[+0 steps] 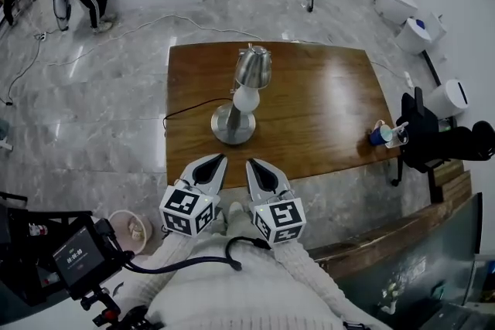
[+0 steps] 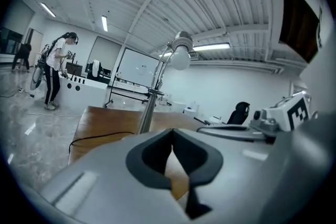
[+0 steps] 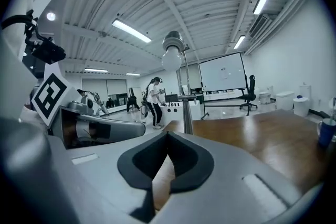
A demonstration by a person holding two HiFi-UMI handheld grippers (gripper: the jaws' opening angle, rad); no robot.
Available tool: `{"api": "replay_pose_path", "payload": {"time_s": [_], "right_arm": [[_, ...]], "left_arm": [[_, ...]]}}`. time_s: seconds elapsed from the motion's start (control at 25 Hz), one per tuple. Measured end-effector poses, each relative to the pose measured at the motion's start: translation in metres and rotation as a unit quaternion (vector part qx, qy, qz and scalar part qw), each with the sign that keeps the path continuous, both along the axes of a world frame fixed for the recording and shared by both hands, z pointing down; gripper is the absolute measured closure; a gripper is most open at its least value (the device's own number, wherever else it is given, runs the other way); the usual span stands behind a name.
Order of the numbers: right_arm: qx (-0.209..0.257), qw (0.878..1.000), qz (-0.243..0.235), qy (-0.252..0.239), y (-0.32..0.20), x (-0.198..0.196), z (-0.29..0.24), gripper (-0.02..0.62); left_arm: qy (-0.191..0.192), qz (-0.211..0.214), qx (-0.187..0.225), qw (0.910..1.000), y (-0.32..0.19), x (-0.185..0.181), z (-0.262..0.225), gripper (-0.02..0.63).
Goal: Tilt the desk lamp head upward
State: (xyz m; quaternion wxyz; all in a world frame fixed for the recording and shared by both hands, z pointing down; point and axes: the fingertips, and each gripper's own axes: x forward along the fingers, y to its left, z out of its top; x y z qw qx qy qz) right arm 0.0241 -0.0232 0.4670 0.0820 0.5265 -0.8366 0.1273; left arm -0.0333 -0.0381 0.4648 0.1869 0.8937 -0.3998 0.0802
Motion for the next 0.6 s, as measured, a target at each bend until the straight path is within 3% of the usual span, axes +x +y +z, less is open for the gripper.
{"api": "replay_pose_path", "payload": {"time_s": [0.6], "right_arm": [[-0.007, 1.000, -0.014, -0.001, -0.0085, -0.0016, -0.0026, 0.597]], "left_arm": [[-0.012, -0.009, -0.003, 0.9999, -0.0034, -0.0008, 0.0042, 0.598]]}}
